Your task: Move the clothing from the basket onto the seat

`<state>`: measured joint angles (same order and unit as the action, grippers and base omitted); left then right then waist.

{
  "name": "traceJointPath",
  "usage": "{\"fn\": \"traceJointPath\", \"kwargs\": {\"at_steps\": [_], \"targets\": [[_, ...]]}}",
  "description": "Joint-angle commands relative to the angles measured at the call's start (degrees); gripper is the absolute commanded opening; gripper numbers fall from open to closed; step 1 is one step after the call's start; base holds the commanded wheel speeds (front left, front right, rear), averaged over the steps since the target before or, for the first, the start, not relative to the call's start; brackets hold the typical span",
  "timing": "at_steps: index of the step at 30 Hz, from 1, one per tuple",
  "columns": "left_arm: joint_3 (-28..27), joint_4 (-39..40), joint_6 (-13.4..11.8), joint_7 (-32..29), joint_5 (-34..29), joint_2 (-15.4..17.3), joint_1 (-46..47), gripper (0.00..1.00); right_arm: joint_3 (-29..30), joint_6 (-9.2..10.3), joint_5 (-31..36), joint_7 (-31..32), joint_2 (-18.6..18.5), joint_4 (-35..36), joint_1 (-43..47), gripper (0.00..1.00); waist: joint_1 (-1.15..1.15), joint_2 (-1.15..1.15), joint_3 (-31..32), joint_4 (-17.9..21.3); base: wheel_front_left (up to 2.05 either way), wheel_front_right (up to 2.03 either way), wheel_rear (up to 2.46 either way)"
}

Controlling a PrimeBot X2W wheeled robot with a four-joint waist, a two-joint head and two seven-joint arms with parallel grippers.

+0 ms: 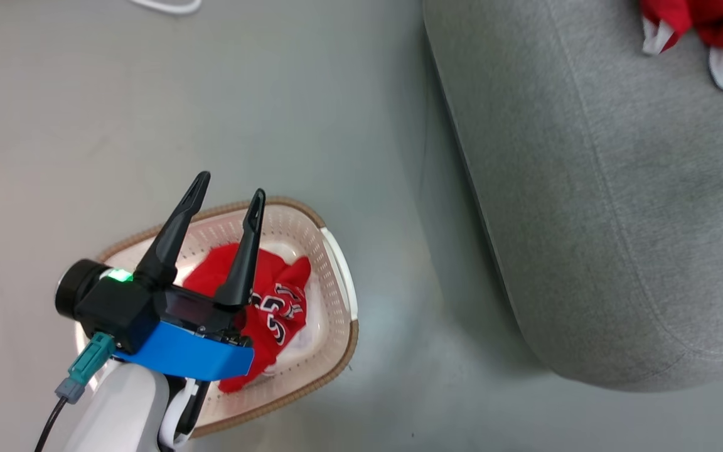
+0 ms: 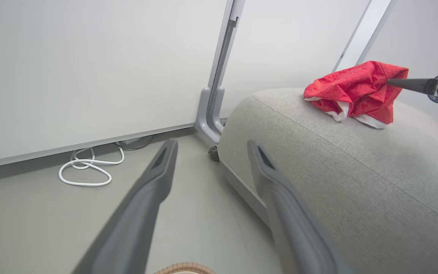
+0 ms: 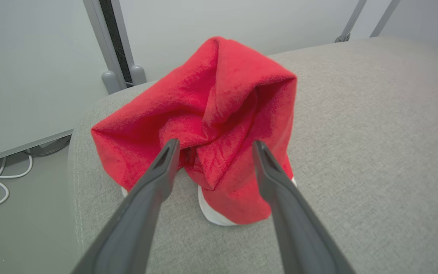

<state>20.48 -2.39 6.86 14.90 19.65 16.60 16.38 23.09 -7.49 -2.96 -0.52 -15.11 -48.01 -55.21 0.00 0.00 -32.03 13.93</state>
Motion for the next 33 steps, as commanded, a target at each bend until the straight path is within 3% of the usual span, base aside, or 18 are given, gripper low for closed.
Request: {"fn": "traceJointPath", "kwargs": {"at_steps": [1, 11, 18, 26, 33], "targets": [[-0.8, -0.6, 0.1, 0.3, 0.3, -0.6, -1.1, 1.00, -1.1, -0.01, -0.3, -0.6, 0.5, 0.1, 2.2, 1.00, 0.00, 0.00, 4.5, -0.7, 0.00, 0.00, 0.00], [-6.6, -5.5, 0.5, 0.4, 1.8, -5.1, -7.7, 1.00, -10.5, -0.01, -2.3, -4.6, 5.0, 6.0, 16.0, 1.00, 0.00, 0.00, 17.1, -1.7, 0.00, 0.00, 0.00], [-11.2, -8.2, 0.7, 0.3, 1.9, -7.4, -13.0, 1.00, -14.9, -0.01, -0.3, -4.0, 8.1, 16.8, 28.4, 1.00, 0.00, 0.00, 24.3, -3.0, 0.00, 0.00, 0.00], [-16.1, -9.8, 0.8, 0.3, 1.2, -9.3, -17.8, 1.00, -20.2, -0.01, 2.0, -2.5, 10.8, 31.3, 40.8, 1.00, 0.00, 0.00, 29.0, -4.6, 0.00, 0.00, 0.00], [-18.5, -11.0, 0.8, 0.3, 0.4, -10.3, -19.5, 1.00, -21.7, -0.01, 3.2, -2.9, 12.0, 38.4, 49.7, 1.00, 0.00, 0.00, 31.4, -7.7, 0.00, 0.00, 0.00]]}}
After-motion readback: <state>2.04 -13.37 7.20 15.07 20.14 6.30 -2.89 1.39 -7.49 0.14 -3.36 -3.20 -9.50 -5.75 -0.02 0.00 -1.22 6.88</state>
